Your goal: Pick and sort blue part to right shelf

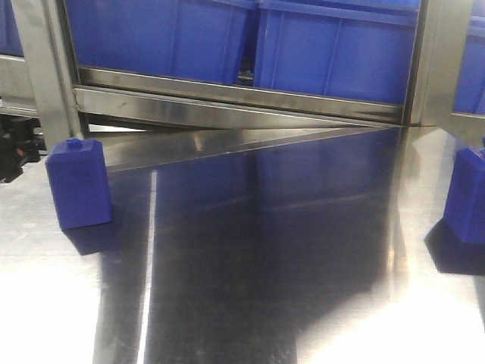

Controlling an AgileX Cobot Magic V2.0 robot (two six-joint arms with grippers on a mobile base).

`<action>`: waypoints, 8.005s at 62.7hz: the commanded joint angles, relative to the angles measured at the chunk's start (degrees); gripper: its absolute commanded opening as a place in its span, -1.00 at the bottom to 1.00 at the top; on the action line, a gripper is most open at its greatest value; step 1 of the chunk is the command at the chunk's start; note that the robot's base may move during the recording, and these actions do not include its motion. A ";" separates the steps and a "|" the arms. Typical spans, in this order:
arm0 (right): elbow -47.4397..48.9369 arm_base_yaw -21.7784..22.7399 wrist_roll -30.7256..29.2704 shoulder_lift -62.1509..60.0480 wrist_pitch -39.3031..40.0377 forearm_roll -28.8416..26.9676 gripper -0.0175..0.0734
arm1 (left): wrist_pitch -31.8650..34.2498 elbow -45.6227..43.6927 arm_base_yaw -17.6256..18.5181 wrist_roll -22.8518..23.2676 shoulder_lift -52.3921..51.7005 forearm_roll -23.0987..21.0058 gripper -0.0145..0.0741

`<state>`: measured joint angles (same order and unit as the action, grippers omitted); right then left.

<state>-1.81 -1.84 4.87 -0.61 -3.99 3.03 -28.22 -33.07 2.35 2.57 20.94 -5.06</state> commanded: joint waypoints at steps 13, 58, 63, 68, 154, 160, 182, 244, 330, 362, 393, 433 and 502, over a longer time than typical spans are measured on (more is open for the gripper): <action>1.29 0.23 -0.32 -1.20 5.25 0.07 -0.52 | -8.75 -12.21 0.35 0.13 19.95 -5.69 0.55; 1.29 0.23 -0.32 -1.20 5.19 0.07 -0.52 | -24.72 -35.59 5.59 -4.94 57.06 -24.34 0.67; 1.29 0.23 -0.32 -1.20 5.19 0.07 -0.52 | -24.85 -38.28 9.47 1.56 59.84 -17.78 0.67; 1.29 0.23 -0.32 -1.20 5.19 0.07 -0.52 | -25.29 -40.42 12.72 9.15 62.22 -9.92 0.66; 1.29 0.23 -0.32 -1.20 5.19 0.07 -0.52 | -30.52 -44.65 19.27 27.98 78.35 -0.29 0.02; 1.29 0.23 -0.32 -1.20 5.19 0.07 -0.52 | -31.25 -45.19 19.27 26.67 78.35 -0.29 0.00; 1.29 0.23 -0.32 -1.20 5.15 0.07 -0.52 | -32.29 -49.98 21.86 14.75 72.88 4.72 0.00; 13.34 0.23 0.11 0.58 -5.78 -6.18 -0.39 | -1.75 -3.88 25.99 14.65 3.05 22.35 0.00; 71.78 -11.85 9.88 72.77 -56.61 2.21 0.35 | -0.60 -3.15 25.99 14.65 1.77 21.95 -0.01; 73.73 -12.32 14.97 82.02 -58.94 -0.37 0.71 | -0.51 -3.15 25.99 14.65 1.77 21.95 -0.01; 63.71 -12.32 14.97 89.30 -47.35 0.48 0.71 | -0.51 -3.15 25.99 14.65 1.77 21.95 -0.01; 63.43 -12.32 14.97 89.30 -44.91 0.48 0.04 | -1.13 -3.15 25.99 14.65 1.77 21.19 -0.01; 35.97 -12.44 -0.66 24.73 -34.68 3.12 0.04 | -14.29 2.96 25.99 1.83 -21.61 14.29 -0.01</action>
<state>34.71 -14.21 6.21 29.34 -43.47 5.09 -47.18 -28.68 27.92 4.52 -0.39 9.28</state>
